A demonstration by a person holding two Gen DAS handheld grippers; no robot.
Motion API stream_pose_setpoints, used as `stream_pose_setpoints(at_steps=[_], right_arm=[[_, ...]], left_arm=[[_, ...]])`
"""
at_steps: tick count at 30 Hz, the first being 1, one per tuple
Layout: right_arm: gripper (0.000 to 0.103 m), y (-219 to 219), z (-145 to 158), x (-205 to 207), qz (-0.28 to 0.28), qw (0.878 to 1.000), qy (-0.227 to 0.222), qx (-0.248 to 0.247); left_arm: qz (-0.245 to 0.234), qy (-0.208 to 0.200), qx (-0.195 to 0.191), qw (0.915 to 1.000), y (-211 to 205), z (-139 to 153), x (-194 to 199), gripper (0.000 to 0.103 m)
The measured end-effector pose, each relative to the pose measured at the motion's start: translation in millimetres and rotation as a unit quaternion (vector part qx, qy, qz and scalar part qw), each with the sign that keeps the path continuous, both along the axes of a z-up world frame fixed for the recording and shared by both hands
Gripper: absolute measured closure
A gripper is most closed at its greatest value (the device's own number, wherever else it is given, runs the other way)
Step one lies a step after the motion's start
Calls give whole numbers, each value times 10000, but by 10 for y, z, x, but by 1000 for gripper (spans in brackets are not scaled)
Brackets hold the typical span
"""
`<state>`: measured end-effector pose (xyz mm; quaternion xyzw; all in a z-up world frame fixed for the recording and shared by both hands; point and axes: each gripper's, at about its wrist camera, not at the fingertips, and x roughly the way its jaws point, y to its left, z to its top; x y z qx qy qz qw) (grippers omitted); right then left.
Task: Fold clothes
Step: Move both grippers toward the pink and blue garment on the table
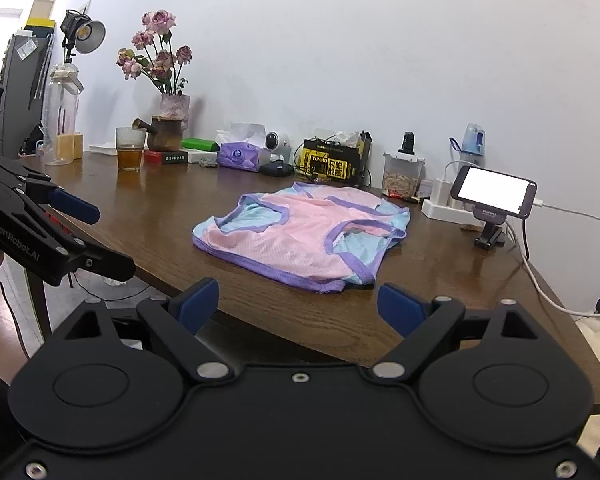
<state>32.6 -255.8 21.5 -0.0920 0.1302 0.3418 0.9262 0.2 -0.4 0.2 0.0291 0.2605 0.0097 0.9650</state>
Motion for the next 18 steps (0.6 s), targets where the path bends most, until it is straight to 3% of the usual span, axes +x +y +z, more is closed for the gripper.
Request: stream_pose_setpoints(at_steps=[7, 13, 18], right_arm=[[11, 99, -36, 122, -40, 9996, 205, -176], [11, 149, 55, 185, -210, 9997, 116, -36], [11, 205, 138, 339, -191, 9994, 247, 142]], left_arm=[[-8, 135, -275, 9995, -23, -28, 135, 0], [-44, 79, -117, 9999, 21, -6, 275, 0], [118, -98, -417, 9990, 213, 93, 466, 0]])
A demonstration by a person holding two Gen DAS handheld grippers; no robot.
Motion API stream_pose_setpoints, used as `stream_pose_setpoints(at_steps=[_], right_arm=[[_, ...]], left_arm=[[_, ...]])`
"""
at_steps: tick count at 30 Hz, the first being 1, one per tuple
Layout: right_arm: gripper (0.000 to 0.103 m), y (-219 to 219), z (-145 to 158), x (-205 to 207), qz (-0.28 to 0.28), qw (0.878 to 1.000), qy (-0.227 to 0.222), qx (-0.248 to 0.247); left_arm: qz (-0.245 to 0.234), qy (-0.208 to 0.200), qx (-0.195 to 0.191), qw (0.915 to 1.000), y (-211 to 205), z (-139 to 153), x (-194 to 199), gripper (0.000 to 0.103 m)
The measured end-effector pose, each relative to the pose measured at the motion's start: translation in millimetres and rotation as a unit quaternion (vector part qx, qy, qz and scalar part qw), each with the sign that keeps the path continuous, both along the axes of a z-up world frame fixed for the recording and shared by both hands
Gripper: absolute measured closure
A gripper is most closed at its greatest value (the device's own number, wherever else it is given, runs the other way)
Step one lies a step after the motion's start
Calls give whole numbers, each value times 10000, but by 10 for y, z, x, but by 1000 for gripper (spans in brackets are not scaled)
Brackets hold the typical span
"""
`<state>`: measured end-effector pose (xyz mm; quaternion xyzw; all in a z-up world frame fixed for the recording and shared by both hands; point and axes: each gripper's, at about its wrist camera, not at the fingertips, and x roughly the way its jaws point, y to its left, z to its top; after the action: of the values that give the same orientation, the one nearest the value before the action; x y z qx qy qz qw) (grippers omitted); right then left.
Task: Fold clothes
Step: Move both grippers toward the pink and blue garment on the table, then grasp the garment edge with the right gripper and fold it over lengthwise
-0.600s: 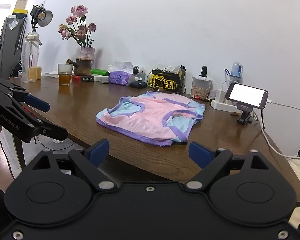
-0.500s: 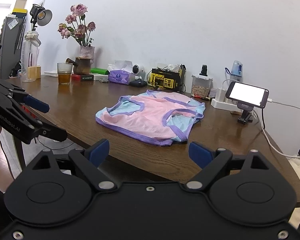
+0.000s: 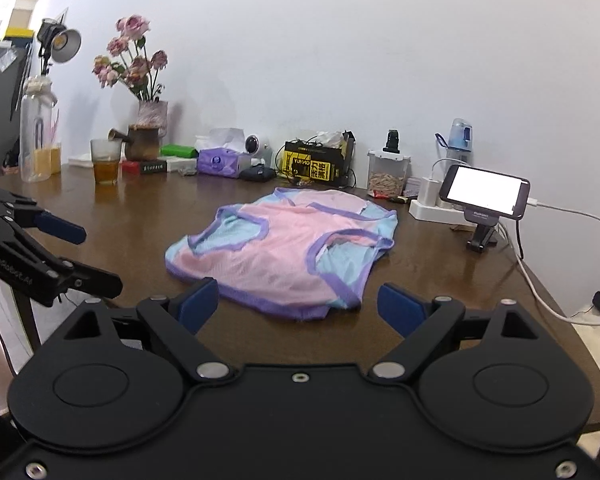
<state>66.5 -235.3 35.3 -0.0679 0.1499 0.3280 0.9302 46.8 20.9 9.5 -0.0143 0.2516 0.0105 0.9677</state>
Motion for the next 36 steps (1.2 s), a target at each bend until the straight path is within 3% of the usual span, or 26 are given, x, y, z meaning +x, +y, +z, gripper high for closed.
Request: stream_pose_setpoints(at_steps=[3, 7, 9, 12, 15, 18, 22, 25, 28, 29, 30, 31, 33, 35, 36], right_arm=[[11, 83, 136, 227, 260, 9995, 147, 45], [11, 311, 521, 708, 678, 9973, 146, 240], [11, 585, 693, 1069, 834, 9964, 156, 28], [11, 1063, 805, 1607, 1100, 9926, 390, -349], [11, 1811, 706, 2420, 1455, 9813, 980, -796], [11, 2438, 493, 2982, 1453, 9744, 1237, -1185], [11, 3110, 194, 3459, 1292, 9728, 1193, -1510], [11, 3361, 15, 3640, 1152, 9714, 1328, -1597], [13, 3475, -123, 3870, 1273, 9663, 1514, -1645], [21, 3483, -162, 3917, 1318, 9641, 1601, -1659], [39, 3472, -200, 3961, 1372, 9614, 1727, -1646], [46, 3455, -215, 4003, 1393, 9612, 1799, -1563], [74, 3421, -228, 4054, 1381, 9628, 1802, -1464], [95, 3386, -235, 4059, 1358, 9636, 1733, -1515], [95, 3376, -234, 4067, 1367, 9628, 1781, -1502]], left_arm=[[228, -20, -218, 9995, 90, 66, 202, 0], [611, 335, -698, 9951, 283, 120, 564, 0], [705, 523, -953, 9916, 341, 83, 747, 0], [684, 604, -948, 9913, 343, -27, 893, 0], [567, 688, -637, 9940, 283, -108, 1017, 0], [517, 758, -644, 9937, 259, -155, 1067, 1], [448, 836, -687, 9931, 234, -203, 1131, 5], [276, 794, -786, 9934, 210, -205, 1123, 6], [173, 721, -779, 9942, 165, -192, 1131, 24], [178, 716, -695, 9949, 141, -186, 1139, 34], [166, 716, -619, 9954, 120, -180, 1150, 44], [141, 719, -552, 9958, 104, -175, 1162, 51], [99, 727, -511, 9960, 88, -168, 1186, 80], [81, 728, -496, 9961, 67, -177, 1211, 90], [94, 715, -470, 9963, 63, -178, 1215, 93]])
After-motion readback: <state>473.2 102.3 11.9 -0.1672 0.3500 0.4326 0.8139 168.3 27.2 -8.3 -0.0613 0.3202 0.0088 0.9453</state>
